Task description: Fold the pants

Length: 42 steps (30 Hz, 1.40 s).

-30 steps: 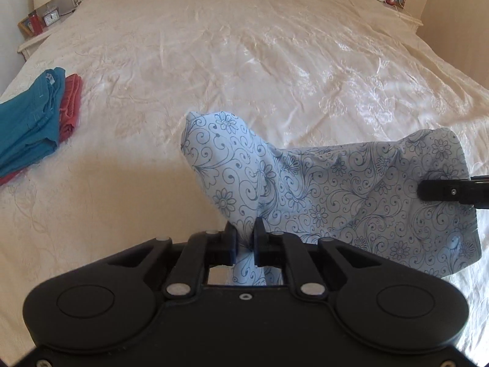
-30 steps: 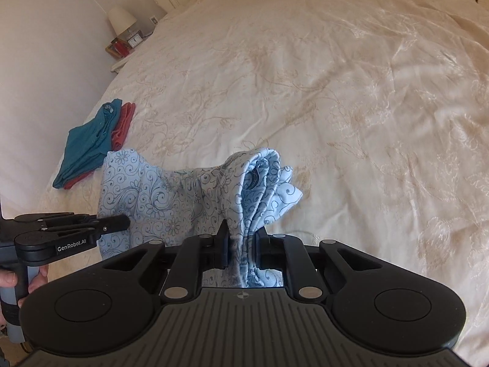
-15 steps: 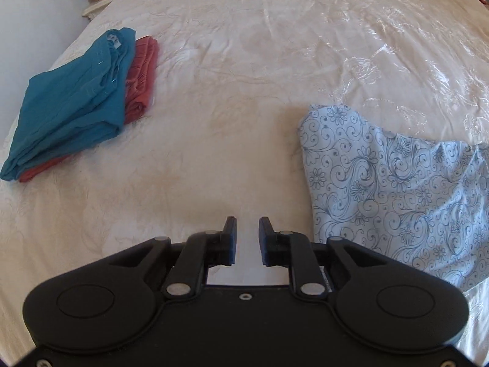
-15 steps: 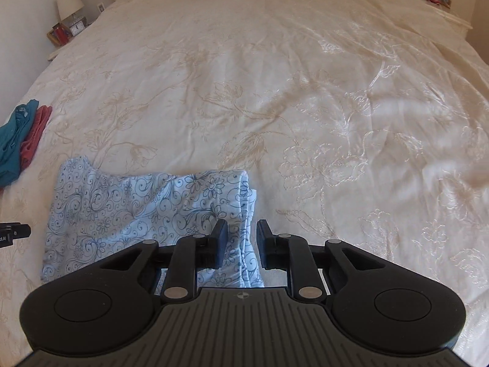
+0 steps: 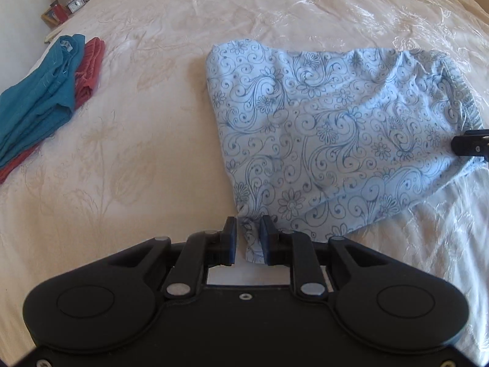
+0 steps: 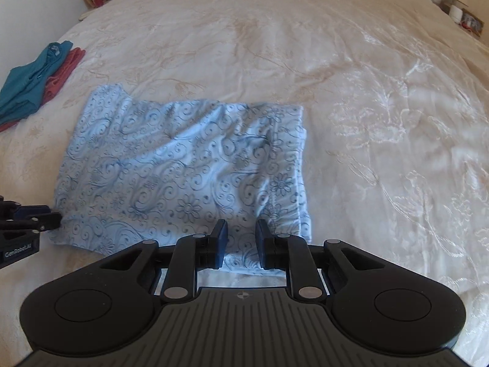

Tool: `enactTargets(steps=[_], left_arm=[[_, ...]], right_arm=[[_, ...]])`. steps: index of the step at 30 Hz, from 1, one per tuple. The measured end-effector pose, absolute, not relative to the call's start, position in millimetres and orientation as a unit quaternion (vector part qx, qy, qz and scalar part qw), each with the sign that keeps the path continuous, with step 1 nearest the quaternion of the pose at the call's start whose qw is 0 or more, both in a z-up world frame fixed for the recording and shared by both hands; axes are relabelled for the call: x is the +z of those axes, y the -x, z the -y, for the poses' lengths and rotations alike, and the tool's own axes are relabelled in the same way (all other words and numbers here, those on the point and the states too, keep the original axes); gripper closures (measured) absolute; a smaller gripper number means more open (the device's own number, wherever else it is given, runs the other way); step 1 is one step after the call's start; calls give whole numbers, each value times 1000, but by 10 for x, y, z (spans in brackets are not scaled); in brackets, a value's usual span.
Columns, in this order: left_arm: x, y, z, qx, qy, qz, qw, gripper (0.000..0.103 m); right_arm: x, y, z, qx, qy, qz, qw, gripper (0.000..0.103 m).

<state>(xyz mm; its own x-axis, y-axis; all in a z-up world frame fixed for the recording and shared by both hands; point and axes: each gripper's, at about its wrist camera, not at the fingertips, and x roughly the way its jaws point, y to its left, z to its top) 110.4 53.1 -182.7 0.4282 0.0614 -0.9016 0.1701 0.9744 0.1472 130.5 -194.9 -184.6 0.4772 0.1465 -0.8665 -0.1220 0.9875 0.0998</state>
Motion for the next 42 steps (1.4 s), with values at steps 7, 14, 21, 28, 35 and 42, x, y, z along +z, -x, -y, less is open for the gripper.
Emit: enactTargets(steps=[7,14,21,28,35,42], left_arm=[[-1567,-1043,-557,-33,-111,-507,854,75],[-1400,-1535,-342,-52,-101,-473,874,74],[-1730,-2093,-286,-23,-91,-508,856,74],[-1793,-2171,-290,-14,-96,-531,842,74],[-1483,-1881,-257,1,-72,-549,833,74],[-962,-1362,-175,1,-56,-526,848,60]], right_arm=[[-1620,-1132,2133,87,-39,-476,874,87],[-1531,-1503,2054,98,-23,-433,896,87],[-1828,-1974,2059,47,-3,-468,883,87],[-1850,-1963,2138,44,-22,-473,880,85],[-1449,-1628,2181,36,-48,-453,889,83],[-1050,-1152,2032,43,-26,-447,893,83]])
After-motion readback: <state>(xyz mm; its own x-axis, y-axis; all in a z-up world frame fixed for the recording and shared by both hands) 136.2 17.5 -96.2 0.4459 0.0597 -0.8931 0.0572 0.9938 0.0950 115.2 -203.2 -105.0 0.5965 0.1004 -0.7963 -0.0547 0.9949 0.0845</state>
